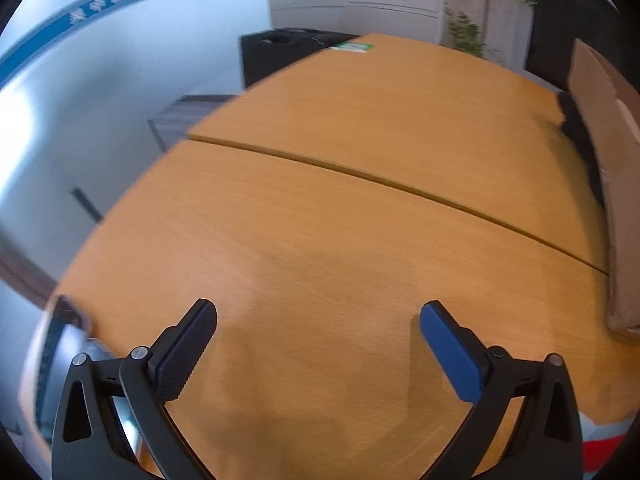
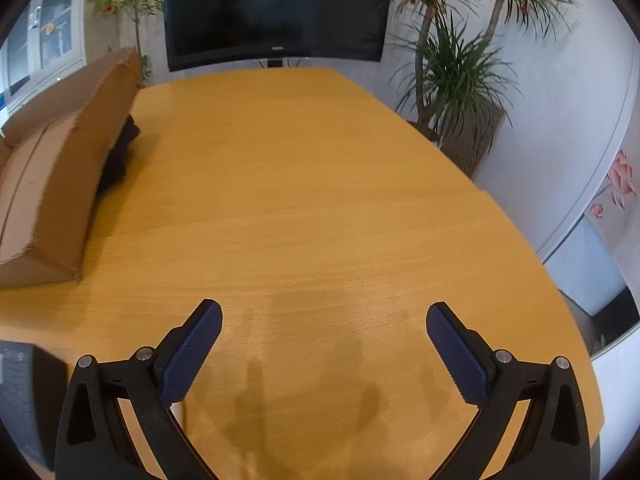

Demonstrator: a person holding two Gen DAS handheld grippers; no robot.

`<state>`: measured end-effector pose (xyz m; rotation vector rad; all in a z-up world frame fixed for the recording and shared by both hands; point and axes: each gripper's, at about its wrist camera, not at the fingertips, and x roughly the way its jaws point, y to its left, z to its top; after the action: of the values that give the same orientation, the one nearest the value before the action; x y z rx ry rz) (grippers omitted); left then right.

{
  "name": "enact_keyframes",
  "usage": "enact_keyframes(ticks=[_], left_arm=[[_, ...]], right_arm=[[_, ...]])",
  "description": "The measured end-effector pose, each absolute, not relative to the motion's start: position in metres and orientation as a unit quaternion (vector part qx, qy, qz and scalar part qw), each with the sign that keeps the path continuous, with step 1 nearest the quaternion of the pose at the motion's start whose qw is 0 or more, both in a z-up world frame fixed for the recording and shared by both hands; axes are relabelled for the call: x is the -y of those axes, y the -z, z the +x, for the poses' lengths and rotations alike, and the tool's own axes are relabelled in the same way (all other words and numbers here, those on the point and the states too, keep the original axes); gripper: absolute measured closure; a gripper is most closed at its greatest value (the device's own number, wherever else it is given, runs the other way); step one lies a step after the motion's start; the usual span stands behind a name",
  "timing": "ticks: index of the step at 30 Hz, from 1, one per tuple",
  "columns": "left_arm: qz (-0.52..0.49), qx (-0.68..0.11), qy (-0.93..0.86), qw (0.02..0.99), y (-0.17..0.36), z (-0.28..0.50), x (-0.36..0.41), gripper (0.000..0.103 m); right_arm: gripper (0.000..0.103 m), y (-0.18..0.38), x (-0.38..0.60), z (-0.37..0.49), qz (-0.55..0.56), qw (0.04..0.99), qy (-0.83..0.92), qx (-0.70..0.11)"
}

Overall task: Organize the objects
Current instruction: 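Move the right tool toward the white phone case frame on the table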

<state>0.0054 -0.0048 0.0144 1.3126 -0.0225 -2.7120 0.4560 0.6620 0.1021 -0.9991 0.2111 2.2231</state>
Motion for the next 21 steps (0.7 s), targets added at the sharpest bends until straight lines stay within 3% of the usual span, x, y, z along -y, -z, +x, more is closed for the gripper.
enact_keyframes(ticks=[4, 9, 12, 16, 21], left_arm=[[0.355, 0.002, 0.931, 0.085, -0.074, 0.045, 0.005, 0.002], [0.244, 0.077, 0.959, 0.121, -0.157, 0.127, -0.052, 0.001], [0.258, 0.06, 0.964, 0.006, -0.188, 0.17, -0.095, 0.001], [0.305, 0.027, 0.936, -0.171, -0.201, 0.226, -0.181, 0.001], [0.373, 0.056, 0.858, -0.348, -0.176, 0.285, -0.313, 0.001]], right_arm=[[0.0, -0.126, -0.632, 0.478, -0.353, 0.387, -0.85, -0.056], [0.0, -0.128, -0.618, 0.516, -0.342, 0.305, -0.873, -0.166], [0.0, -0.12, -0.61, 0.531, -0.354, 0.263, -0.875, -0.199], [0.021, -0.105, -0.592, 0.539, -0.377, 0.239, -0.874, -0.192], [0.031, -0.083, -0.572, 0.534, -0.393, 0.198, -0.875, -0.199]])
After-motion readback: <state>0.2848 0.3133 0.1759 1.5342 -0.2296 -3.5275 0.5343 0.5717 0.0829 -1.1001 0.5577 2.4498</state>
